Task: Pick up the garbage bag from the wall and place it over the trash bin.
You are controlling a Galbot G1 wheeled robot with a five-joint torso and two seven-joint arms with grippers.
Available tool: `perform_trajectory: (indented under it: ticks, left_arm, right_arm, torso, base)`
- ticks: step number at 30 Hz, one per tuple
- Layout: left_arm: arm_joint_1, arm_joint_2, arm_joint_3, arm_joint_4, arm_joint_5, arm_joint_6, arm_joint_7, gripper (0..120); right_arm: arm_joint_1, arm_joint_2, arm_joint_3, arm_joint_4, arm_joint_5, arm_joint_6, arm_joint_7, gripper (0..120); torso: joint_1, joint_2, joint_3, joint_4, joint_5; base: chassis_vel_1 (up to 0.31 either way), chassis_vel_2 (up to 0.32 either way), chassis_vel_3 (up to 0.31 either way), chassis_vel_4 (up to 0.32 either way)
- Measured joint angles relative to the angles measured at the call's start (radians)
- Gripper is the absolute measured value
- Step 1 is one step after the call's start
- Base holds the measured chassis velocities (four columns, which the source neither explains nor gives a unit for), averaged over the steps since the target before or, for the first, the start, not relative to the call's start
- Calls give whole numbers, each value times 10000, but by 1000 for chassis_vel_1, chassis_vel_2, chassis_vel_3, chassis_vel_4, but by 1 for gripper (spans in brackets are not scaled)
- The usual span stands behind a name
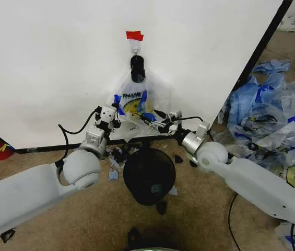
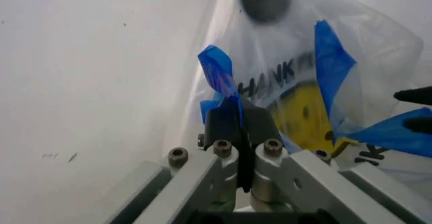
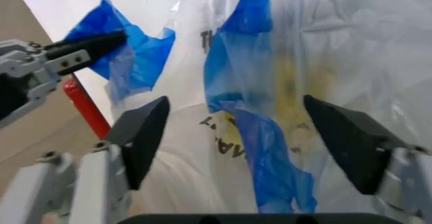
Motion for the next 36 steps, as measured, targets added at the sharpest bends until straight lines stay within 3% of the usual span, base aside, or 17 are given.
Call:
perform_trajectory:
  ticks: [17,28,36]
  left_arm:
    - [-65,56,18,-83,-89,-36,1,0]
    - [-31,56,119,-208,-94,-37,5,0]
    - [-272,-18,287,-209,-131,-53,6,0]
  right_arm:
    - [21,-37,-311,-82,-783,-287,332,67]
    - [167,-13,-443,-142,-947,-336,546,25]
    - [144,-184,-461,-84,-898,-384,510,14]
  torso:
    - [0,0,0,-1,2]
    - [0,0,0,1,2]
    - [0,0,0,-1,2]
  base:
    - [0,0,0,0]
    - [0,0,0,0]
    - [0,0,0,0]
